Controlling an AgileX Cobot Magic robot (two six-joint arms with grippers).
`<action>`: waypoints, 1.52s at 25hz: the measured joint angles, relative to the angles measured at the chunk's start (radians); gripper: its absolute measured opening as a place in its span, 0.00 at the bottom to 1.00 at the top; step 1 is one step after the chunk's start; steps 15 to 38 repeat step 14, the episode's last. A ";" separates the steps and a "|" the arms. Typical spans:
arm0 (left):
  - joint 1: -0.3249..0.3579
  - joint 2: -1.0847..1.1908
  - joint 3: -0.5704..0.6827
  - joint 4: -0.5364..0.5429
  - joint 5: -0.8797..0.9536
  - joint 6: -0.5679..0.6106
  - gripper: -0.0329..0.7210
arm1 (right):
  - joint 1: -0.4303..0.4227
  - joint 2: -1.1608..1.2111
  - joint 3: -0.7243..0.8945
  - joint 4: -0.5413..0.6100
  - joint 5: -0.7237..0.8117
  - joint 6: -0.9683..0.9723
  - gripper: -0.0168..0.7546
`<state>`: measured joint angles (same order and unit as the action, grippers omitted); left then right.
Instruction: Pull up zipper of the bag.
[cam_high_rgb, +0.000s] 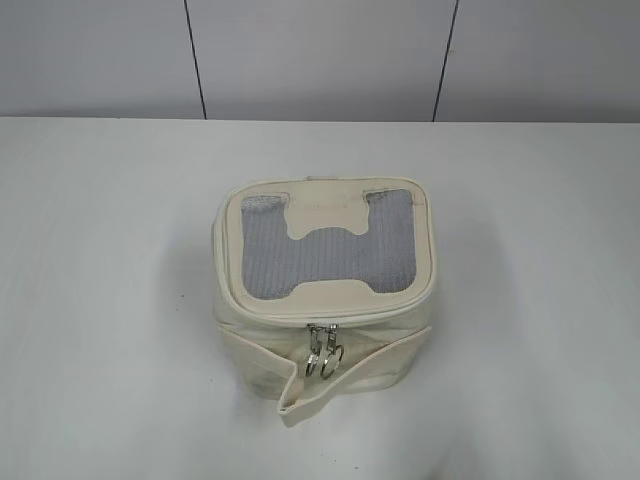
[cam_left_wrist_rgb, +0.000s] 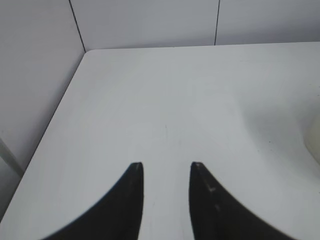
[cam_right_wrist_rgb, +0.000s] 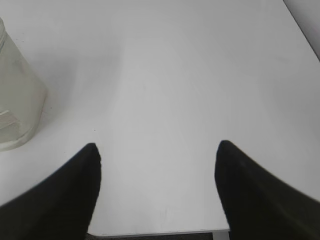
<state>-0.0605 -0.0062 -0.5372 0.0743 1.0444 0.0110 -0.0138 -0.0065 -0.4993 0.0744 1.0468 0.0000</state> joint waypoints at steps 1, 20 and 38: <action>0.000 0.000 0.000 0.000 0.000 0.000 0.37 | 0.000 0.000 0.000 0.000 0.000 0.000 0.75; 0.000 0.000 0.000 0.000 0.000 0.001 0.37 | 0.000 0.000 0.000 0.000 0.000 0.000 0.75; 0.000 0.000 0.000 0.000 0.000 0.001 0.37 | 0.000 0.000 0.000 0.000 0.000 0.000 0.75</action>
